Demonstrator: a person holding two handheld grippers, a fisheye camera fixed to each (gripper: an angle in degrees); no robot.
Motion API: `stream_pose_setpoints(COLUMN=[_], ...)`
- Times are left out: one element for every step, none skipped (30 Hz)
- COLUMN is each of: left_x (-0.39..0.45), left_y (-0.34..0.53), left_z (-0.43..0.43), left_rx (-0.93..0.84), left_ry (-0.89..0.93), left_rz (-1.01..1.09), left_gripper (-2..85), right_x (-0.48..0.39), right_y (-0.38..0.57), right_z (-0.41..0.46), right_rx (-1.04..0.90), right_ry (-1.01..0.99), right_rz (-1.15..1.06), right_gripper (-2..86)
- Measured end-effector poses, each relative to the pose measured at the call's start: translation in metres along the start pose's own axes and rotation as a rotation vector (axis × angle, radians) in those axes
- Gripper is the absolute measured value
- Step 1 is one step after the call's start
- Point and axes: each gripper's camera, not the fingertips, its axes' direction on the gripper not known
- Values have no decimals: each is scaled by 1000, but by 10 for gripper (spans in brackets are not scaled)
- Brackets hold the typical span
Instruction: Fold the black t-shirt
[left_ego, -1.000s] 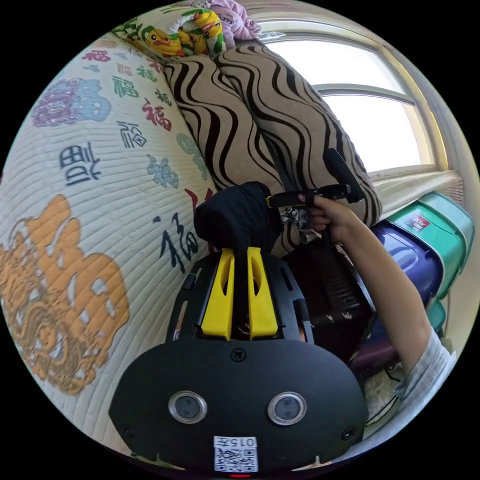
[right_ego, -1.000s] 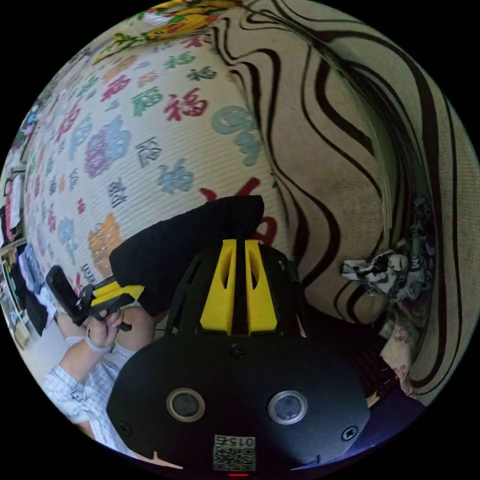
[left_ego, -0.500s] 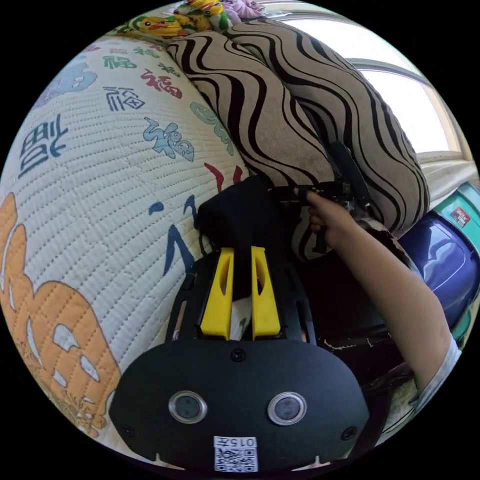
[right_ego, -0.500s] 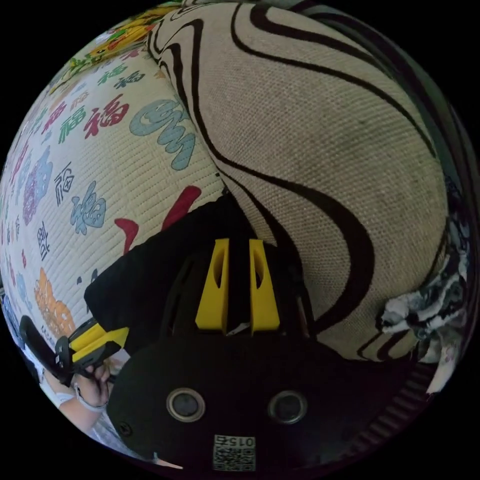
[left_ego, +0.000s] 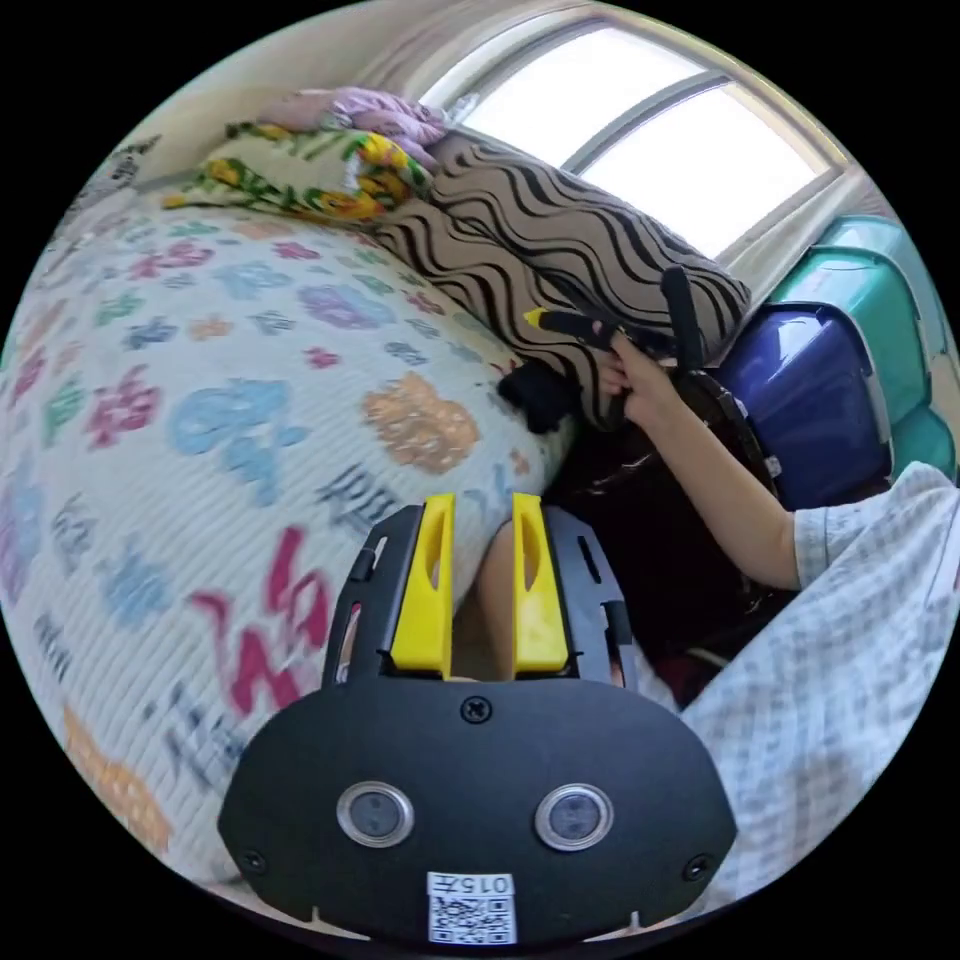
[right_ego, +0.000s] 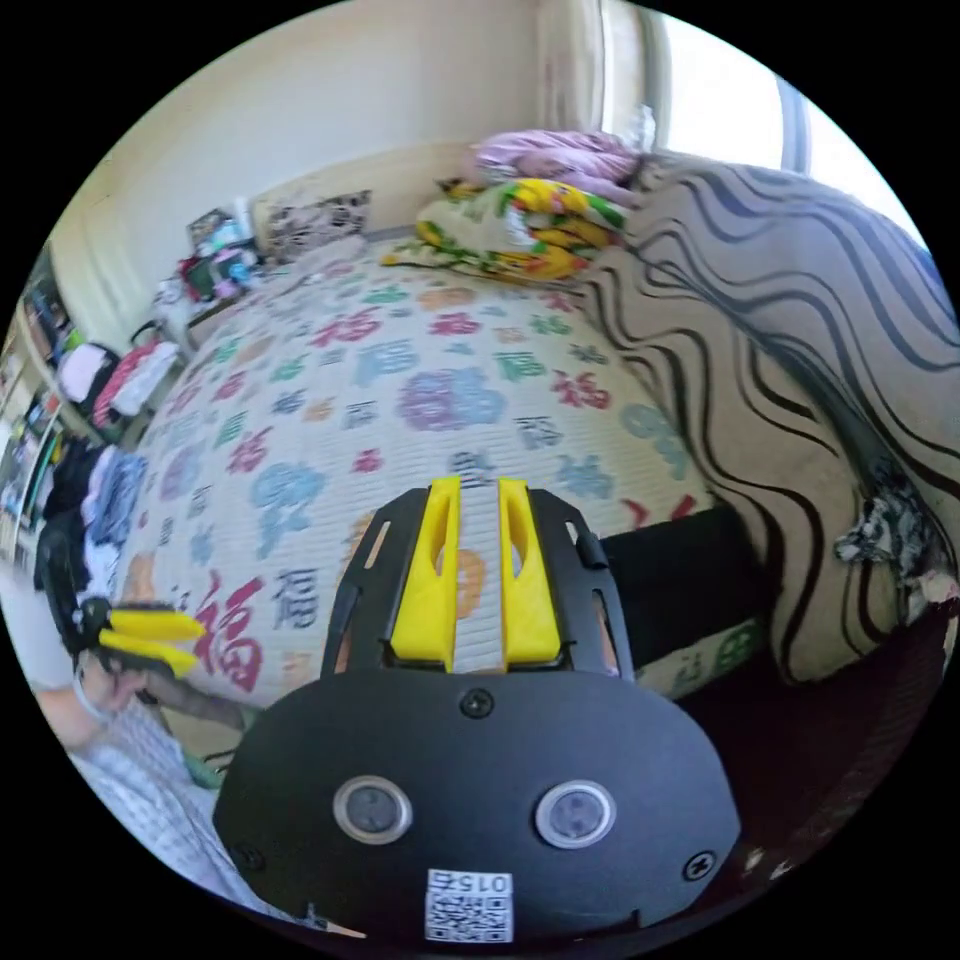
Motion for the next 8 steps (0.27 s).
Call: stream_pose_setpoints(left_x=[-6,-8,-11,-11,-10,-8,-6,-6], left_y=[27,41,67,93,105,131,156,169], left_z=[-51,-77,-129,-179,-203,-250,-292,-310], left_rx=[32,49,77,108,126,166,197,208], left_ry=[-115,-178,-310,-447,-519,-662,-793,-856], left_rz=[-31,-48,-92,-127,-146,-190,-222,-242], left_gripper=[102,105,111,116,118,122,125,126], right_x=[-34,-51,-83,-113,-128,-156,-182,-194], right_y=[14,21,34,47,52,63,72,76], right_z=[0,1,5,10,14,21,28,32], right_rx=[4,-1,-22,-49,-68,-110,-151,-171], right_ry=[-69,-98,-157,-215,-241,-295,-341,-354], right_rz=[-24,-31,-42,-55,-60,-69,-83,-89], right_gripper=[66,66,66,65,65,64,64,63])
